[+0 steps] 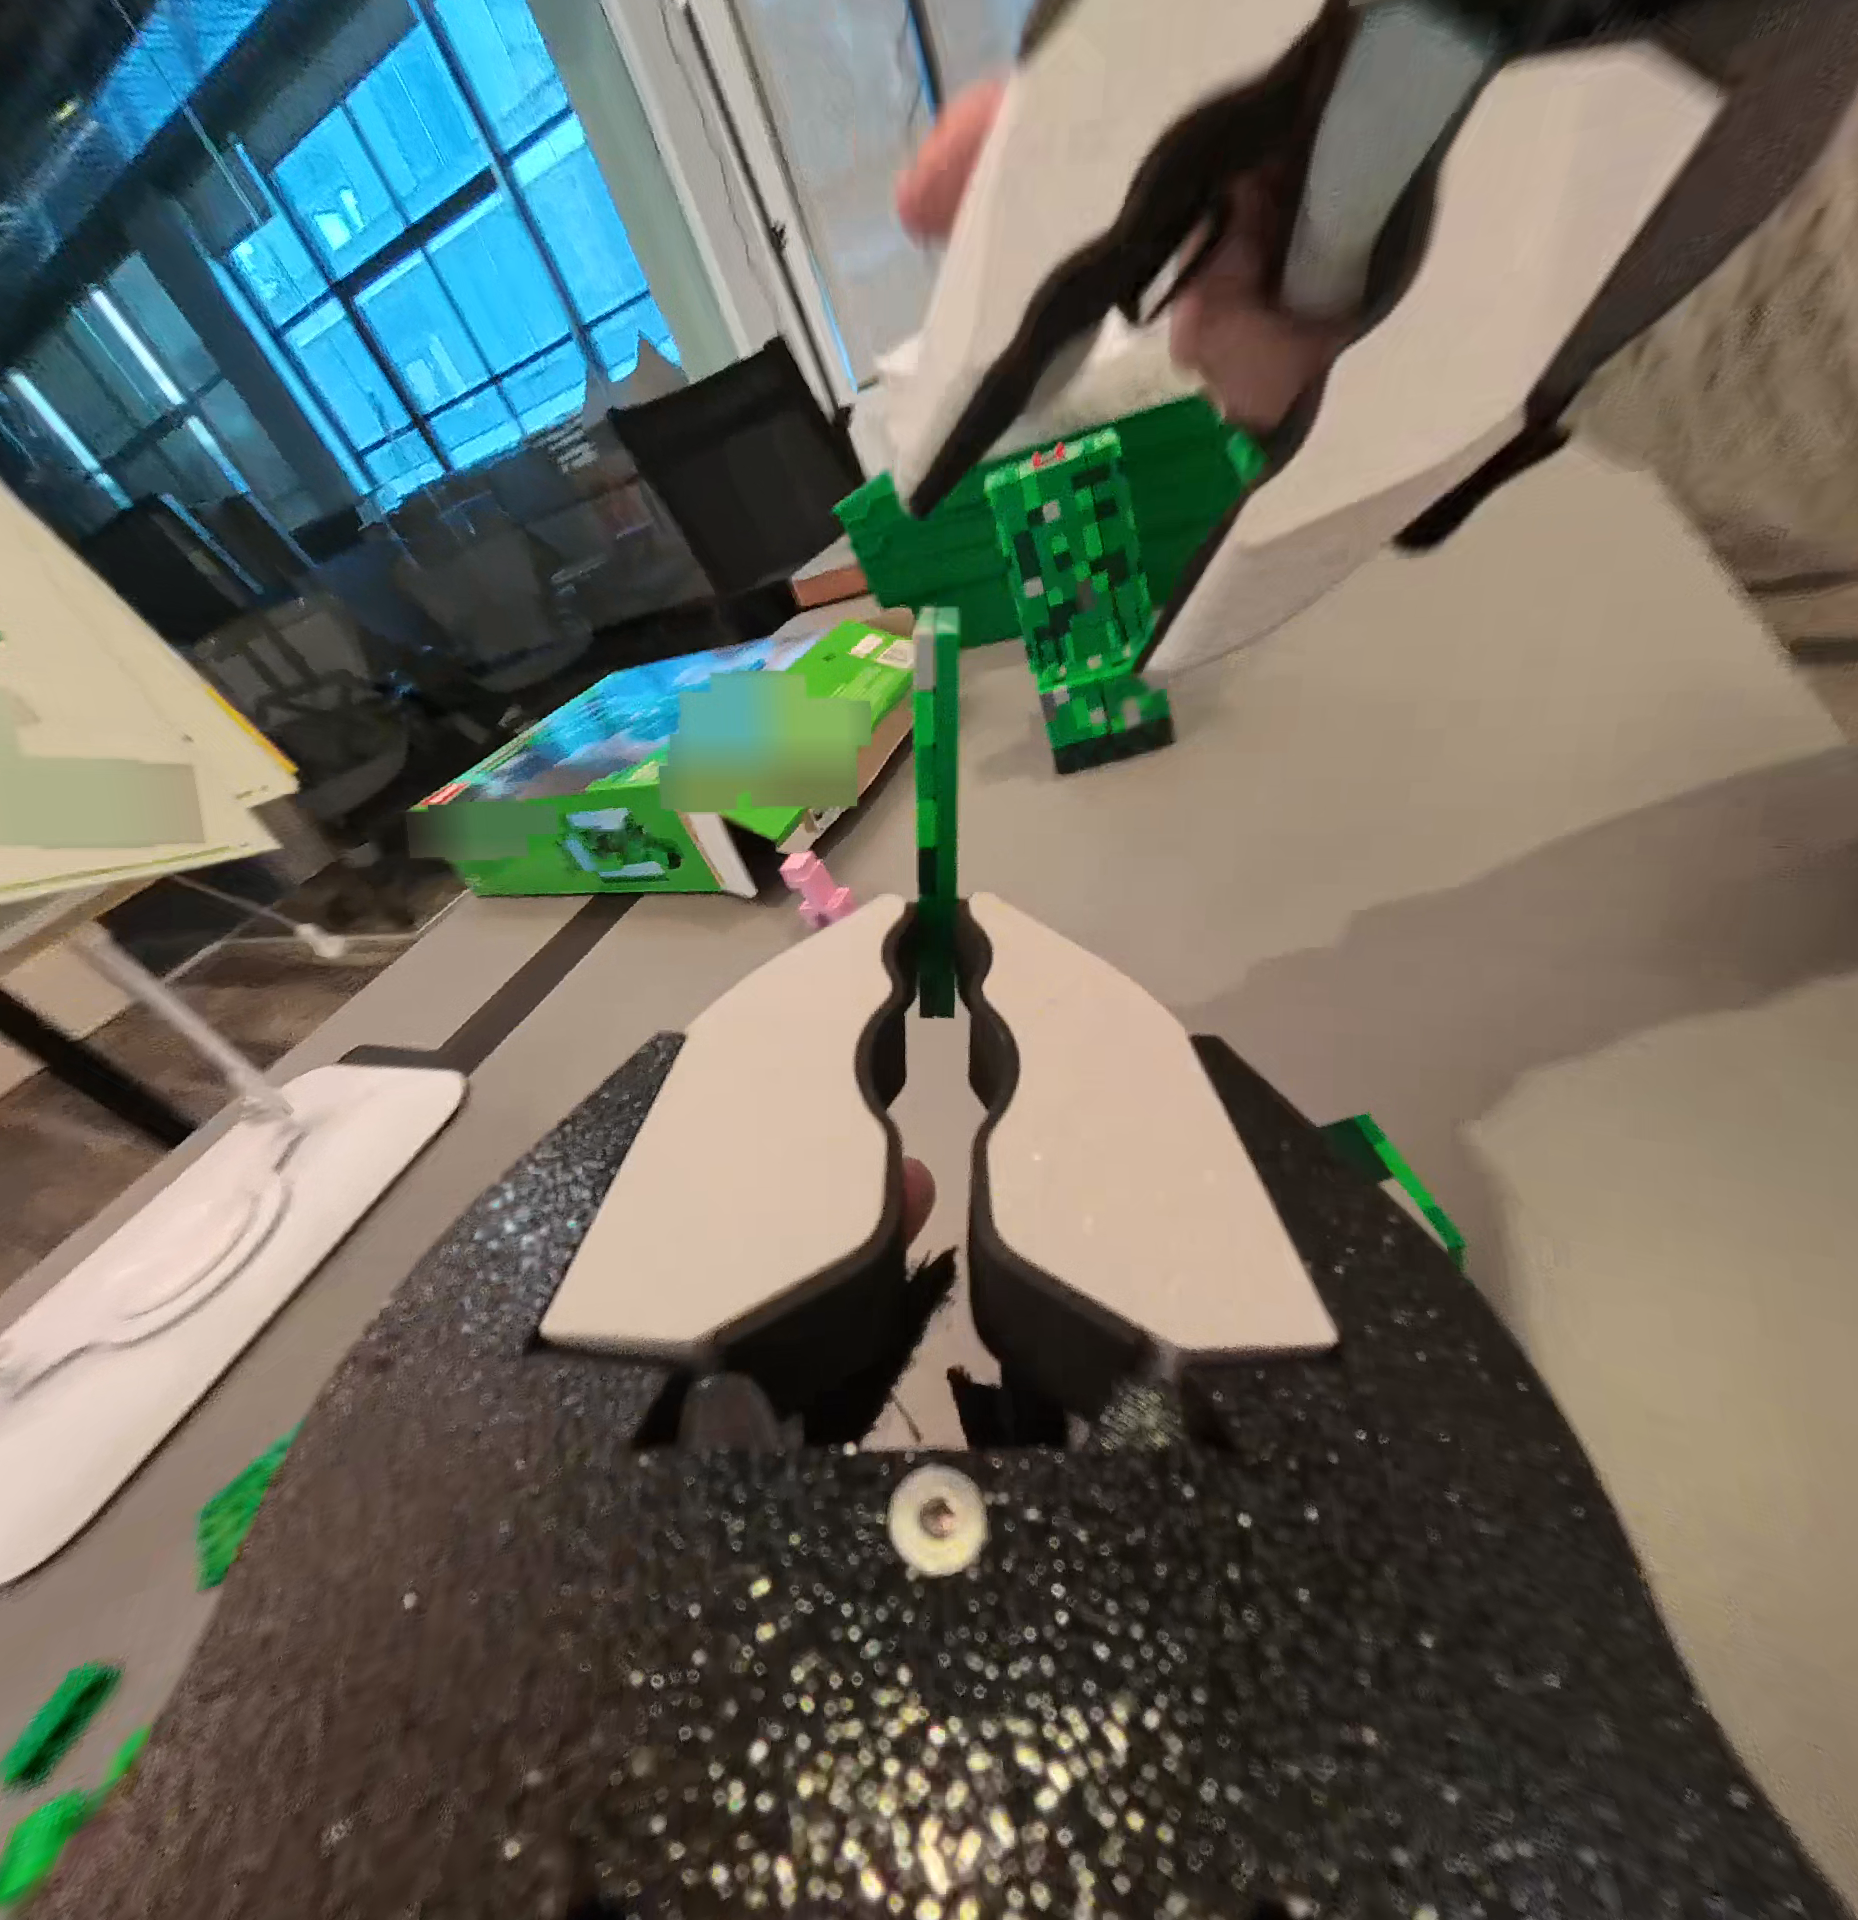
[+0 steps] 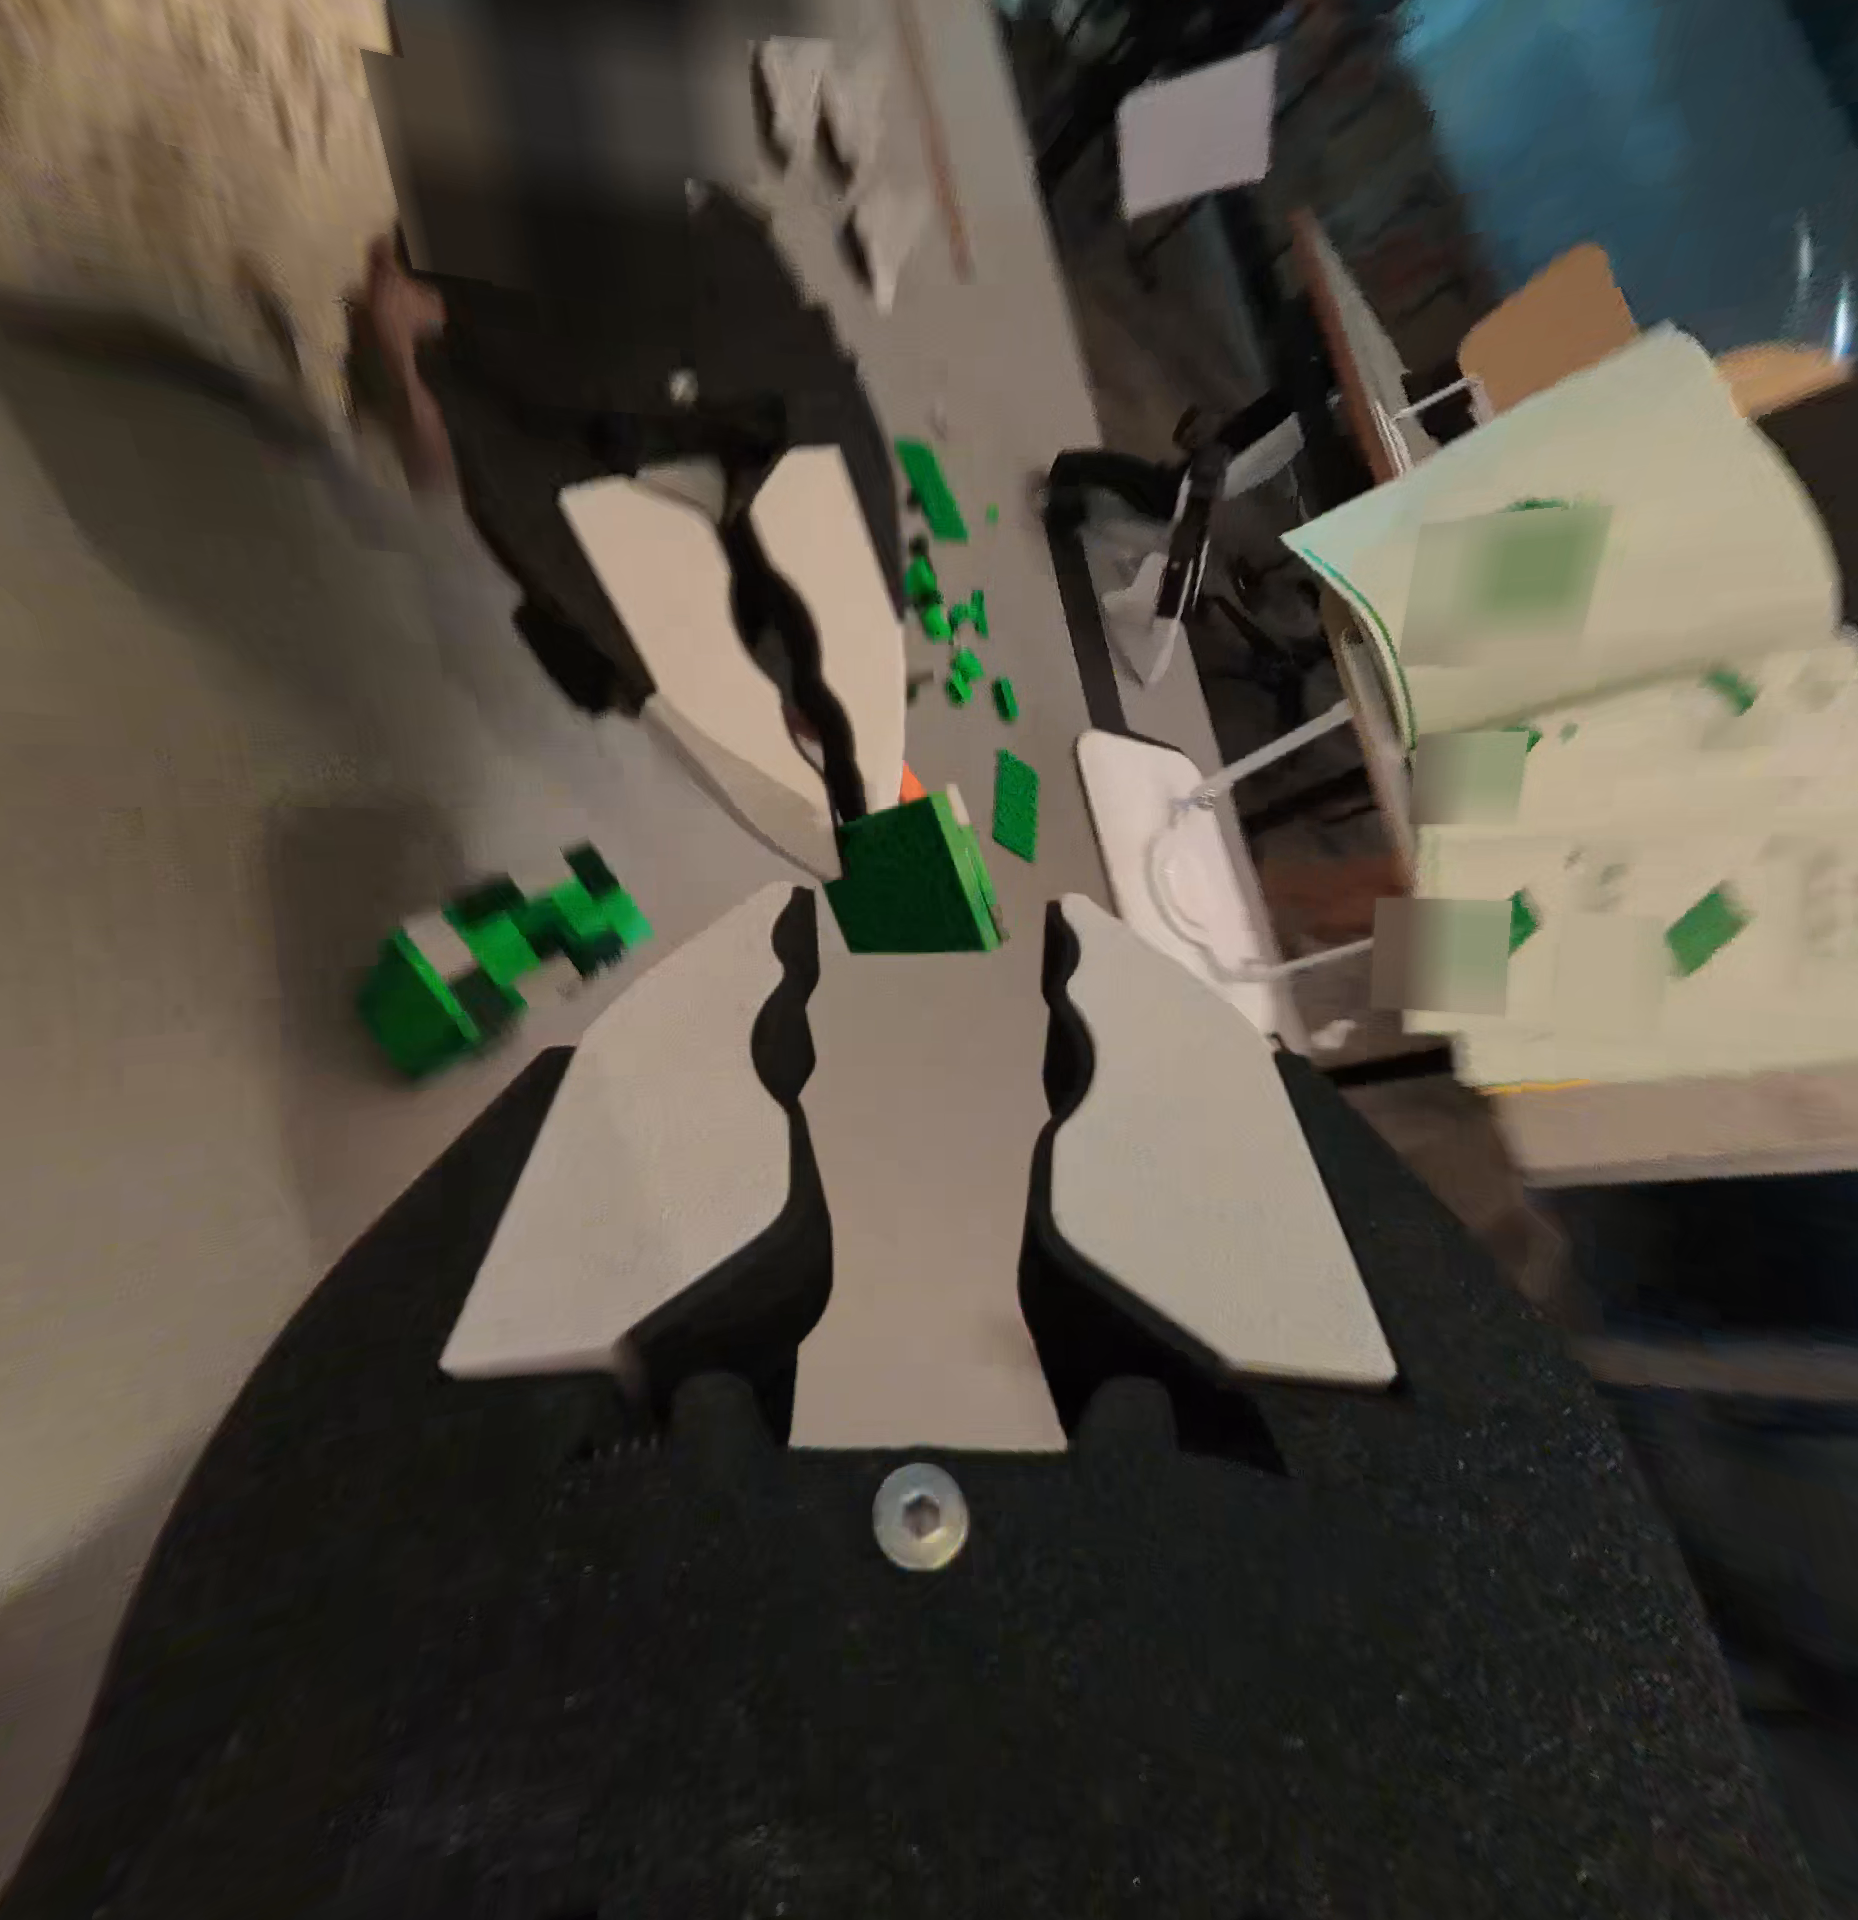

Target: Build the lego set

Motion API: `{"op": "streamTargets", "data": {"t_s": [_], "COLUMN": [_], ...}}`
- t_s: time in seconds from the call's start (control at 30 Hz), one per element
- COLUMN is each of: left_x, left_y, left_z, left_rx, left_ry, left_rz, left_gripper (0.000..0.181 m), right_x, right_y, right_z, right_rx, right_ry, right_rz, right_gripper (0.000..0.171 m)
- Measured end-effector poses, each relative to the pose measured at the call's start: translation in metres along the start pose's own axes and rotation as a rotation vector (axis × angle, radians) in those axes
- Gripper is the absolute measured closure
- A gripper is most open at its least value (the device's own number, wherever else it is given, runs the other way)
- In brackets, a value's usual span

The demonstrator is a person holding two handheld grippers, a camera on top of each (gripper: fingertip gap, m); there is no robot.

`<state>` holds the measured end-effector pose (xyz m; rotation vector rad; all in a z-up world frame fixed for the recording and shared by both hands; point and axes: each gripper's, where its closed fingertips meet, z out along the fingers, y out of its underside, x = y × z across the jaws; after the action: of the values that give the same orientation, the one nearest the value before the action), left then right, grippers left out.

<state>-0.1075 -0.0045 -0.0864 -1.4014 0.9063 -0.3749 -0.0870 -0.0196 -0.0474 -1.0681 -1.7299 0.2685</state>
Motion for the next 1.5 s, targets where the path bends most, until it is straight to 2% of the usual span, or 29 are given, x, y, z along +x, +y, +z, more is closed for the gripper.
{"op": "streamTargets", "data": {"t_s": [0.1, 0.17, 0.23, 0.33, 0.37, 0.4, 0.47, 0.53, 0.63, 0.8, 0.97, 1.23, 1.5], "left_x": [0.012, 0.017, 0.023, 0.017, 0.008, 0.005, 0.013, 0.031, 0.054, 0.051, 0.035, 0.044, 0.045], "left_y": [-0.008, -0.004, -0.002, 0.006, 0.011, 0.015, 0.027, 0.04, 0.057, 0.082, 0.102, 0.099, 0.108], "left_z": [-0.006, -0.006, -0.006, -0.005, -0.007, -0.011, -0.021, -0.025, -0.017, -0.001, -0.008, -0.005, 0.004], "left_rx": [0.113, 0.105, 0.104, 0.078, 0.054, 0.029, -0.053, -0.126, -0.216, -0.328, -0.385, -0.285, -0.333], "left_ry": [0.143, 0.185, 0.215, 0.162, 0.095, 0.052, 0.015, -0.001, -0.018, -0.084, -0.073, 0.226, 0.399], "left_rz": [-0.084, -0.075, -0.074, -0.136, -0.149, -0.146, -0.151, -0.11, -0.022, 0.059, 0.11, 0.112, 0.043], "left_gripper": [0.176, 0.175, 0.175, 0.173, 0.16, 0.133, 0.098, 0.08, 0.065, 0.06, 0.068, 0.069, 0.079], "right_x": [-0.001, -0.011, -0.016, -0.018, -0.015, -0.013, -0.014, -0.022, -0.035, -0.05, -0.057, -0.059, -0.061], "right_y": [0.005, 0.001, -0.003, 0.004, 0.01, 0.019, 0.039, 0.052, 0.059, 0.062, 0.07, 0.08, 0.078], "right_z": [0.005, 0.01, 0.014, 0.019, 0.022, 0.026, 0.037, 0.05, 0.067, 0.083, 0.09, 0.096, 0.097], "right_rx": [0.159, 0.231, 0.277, 0.301, 0.316, 0.314, 0.299, 0.302, 0.325, 0.326, 0.301, 0.263, 0.262], "right_ry": [-0.016, -0.081, -0.125, -0.186, -0.172, -0.146, -0.126, -0.181, -0.303, -0.491, -0.523, -0.517, -0.57], "right_rz": [0.247, 0.298, 0.321, 0.361, 0.382, 0.389, 0.399, 0.429, 0.443, 0.462, 0.439, 0.56, 0.664], "right_gripper": [0.135, 0.139, 0.156, 0.162, 0.165, 0.165, 0.165, 0.165, 0.165, 0.165, 0.165, 0.165, 0.165]}}
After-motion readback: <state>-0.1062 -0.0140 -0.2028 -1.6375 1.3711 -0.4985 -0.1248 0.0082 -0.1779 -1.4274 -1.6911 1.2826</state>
